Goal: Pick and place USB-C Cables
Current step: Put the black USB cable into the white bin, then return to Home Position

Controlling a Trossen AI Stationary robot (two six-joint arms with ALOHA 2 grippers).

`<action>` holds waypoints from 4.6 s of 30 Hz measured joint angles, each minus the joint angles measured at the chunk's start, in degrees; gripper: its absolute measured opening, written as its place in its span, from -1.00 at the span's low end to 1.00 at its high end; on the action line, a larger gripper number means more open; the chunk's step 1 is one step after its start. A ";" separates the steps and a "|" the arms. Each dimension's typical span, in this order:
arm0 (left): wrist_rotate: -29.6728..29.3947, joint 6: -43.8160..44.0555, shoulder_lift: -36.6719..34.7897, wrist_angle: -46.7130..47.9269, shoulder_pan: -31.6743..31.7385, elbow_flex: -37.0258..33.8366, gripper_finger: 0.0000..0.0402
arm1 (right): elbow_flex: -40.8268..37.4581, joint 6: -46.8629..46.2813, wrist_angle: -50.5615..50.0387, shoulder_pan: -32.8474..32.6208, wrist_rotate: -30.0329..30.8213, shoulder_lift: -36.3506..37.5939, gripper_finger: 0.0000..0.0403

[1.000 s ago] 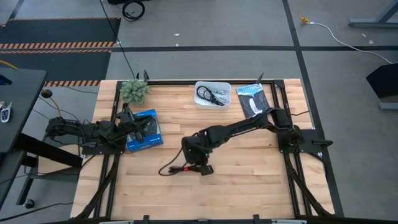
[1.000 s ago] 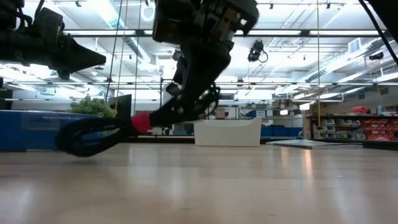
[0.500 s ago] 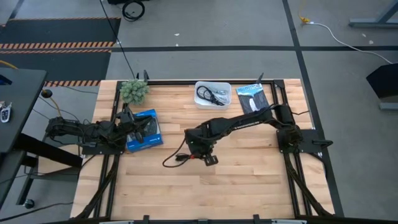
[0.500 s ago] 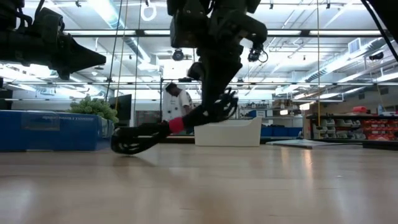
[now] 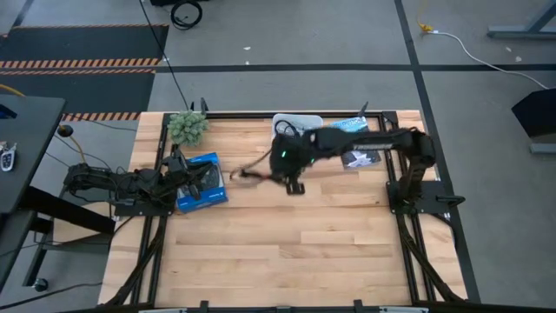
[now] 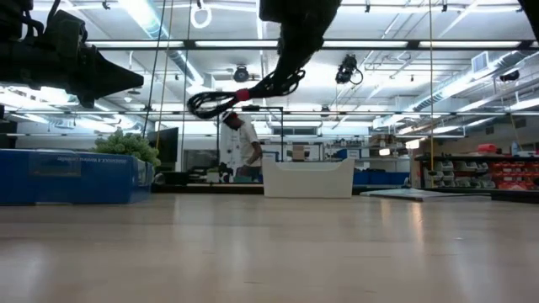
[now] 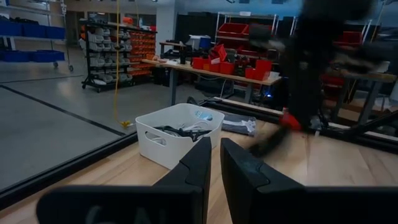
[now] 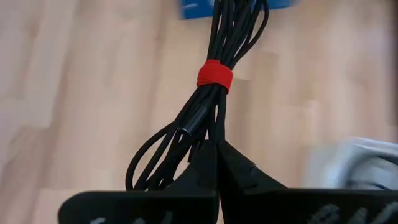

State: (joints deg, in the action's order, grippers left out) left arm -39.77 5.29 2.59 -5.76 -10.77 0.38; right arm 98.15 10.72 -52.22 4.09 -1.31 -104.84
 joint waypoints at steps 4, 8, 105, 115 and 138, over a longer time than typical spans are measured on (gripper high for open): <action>0.00 -0.01 0.00 0.00 -0.02 -0.02 -0.78 | 0.00 0.14 -0.37 4.26 2.29 4.16 -1.00; 0.00 -0.02 0.00 0.00 -0.02 0.00 -0.78 | 0.00 1.15 -0.71 8.57 3.29 8.01 -1.00; 0.00 -0.02 0.02 -0.24 0.01 -0.02 -0.78 | -0.28 9.47 -12.79 34.20 -8.56 9.90 -0.38; 0.00 -0.02 0.02 -0.24 -0.02 -0.02 -0.78 | -6.87 9.64 -4.52 31.87 -15.90 27.27 -0.39; 0.00 0.00 0.02 -0.22 0.01 0.00 -0.78 | -56.90 -26.39 30.73 19.89 -16.27 69.26 -0.39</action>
State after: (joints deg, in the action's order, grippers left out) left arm -39.77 5.30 2.61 -5.98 -10.76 0.38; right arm 41.25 -15.68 -21.49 23.98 -17.58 -35.58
